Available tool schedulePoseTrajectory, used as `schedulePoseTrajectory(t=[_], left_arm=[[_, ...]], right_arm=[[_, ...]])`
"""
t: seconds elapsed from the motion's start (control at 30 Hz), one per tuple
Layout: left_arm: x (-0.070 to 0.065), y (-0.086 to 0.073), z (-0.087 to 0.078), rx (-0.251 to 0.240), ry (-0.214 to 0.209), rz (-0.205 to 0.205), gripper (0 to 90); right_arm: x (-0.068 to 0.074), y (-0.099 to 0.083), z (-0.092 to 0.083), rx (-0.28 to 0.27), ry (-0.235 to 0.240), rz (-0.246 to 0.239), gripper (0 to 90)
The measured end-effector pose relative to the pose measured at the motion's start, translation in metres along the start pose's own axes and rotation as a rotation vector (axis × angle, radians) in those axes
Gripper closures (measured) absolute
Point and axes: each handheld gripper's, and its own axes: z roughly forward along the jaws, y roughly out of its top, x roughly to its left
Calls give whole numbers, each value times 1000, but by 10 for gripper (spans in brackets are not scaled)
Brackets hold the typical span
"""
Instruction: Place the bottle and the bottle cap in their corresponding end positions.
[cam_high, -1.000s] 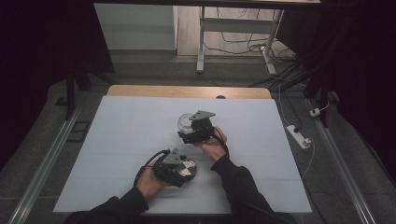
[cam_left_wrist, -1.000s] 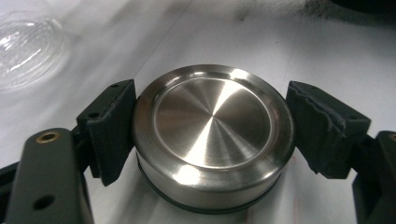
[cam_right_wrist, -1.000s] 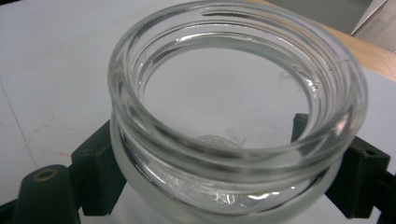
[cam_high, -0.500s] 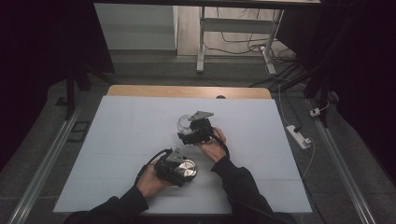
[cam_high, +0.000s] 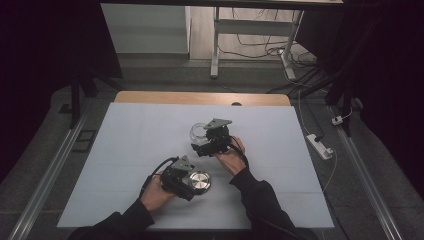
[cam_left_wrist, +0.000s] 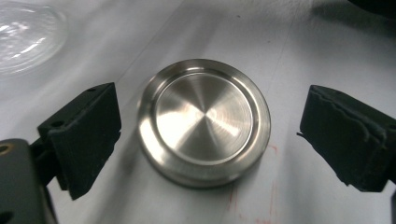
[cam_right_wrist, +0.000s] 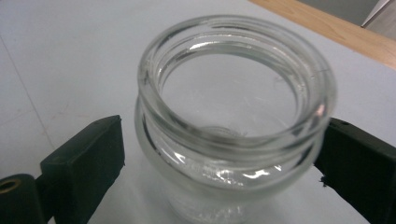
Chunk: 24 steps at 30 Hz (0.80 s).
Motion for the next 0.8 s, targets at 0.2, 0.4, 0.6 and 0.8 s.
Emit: schedulePoseTrajectory(t=[0.2, 0.4, 0.6, 0.8], left_arm=[[5, -5, -15, -17, -4, -36, 42], [9, -10, -28, -27, -7, -70, 19], [10, -13, -36, -43, 4, -91, 0], [9, -19, -44, -41, 17, -87, 0]], right_arm=[[1, 1, -11, -11, 6, 6, 14], [3, 0, -21, -10, 26, 27, 5], [4, -6, -34, -25, 29, 35, 0], [9, -10, -46, -38, 50, 37, 0]])
